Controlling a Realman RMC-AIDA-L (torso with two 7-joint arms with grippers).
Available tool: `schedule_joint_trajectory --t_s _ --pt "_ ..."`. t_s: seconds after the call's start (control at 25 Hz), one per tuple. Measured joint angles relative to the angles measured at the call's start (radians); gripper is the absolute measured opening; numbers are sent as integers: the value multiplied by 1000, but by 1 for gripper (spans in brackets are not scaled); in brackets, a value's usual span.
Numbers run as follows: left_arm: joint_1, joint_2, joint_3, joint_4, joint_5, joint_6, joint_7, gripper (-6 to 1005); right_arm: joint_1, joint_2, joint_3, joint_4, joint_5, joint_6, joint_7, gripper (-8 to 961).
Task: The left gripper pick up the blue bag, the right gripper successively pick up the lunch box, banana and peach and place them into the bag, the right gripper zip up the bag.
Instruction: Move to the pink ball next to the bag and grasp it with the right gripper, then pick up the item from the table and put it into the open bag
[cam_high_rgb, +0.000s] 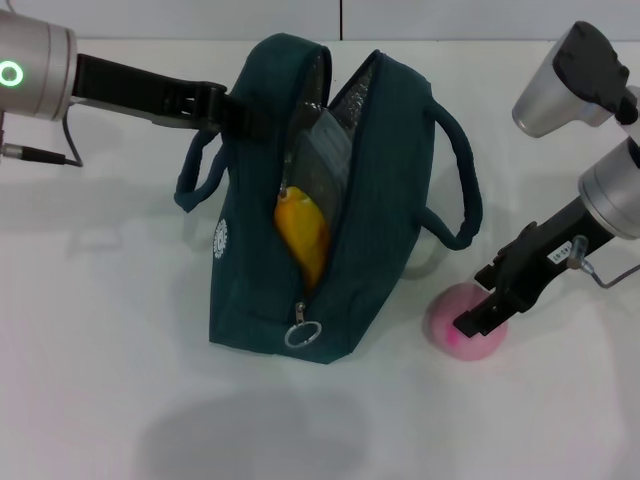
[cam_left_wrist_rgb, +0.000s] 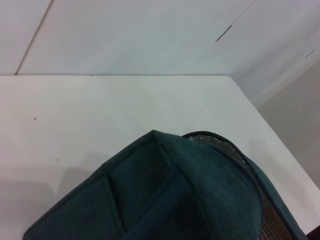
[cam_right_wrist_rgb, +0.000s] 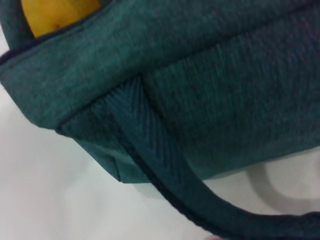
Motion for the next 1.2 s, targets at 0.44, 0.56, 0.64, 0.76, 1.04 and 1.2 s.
schedule_joint_trajectory --t_s 0.44,0.56,0.64,0.76,1.04,1.2 --pt "8 -2 0 0 -1 0 2 90 8 -1 -8 77 1 23 5 619" --pt "8 -2 0 0 -1 0 3 90 9 -1 -3 86 7 26 6 517" --pt "9 -2 0 0 -1 0 4 90 9 -2 16 82 9 23 6 445" --pt "12 -1 0 0 -1 2 5 90 7 -4 87 78 10 8 5 401" --pt "12 -1 0 0 -1 4 5 91 -17 -13 361 90 35 -96 -50 371" --pt "9 -1 0 0 -2 11 -1 91 -48 -45 574 82 130 -215 -78 348"
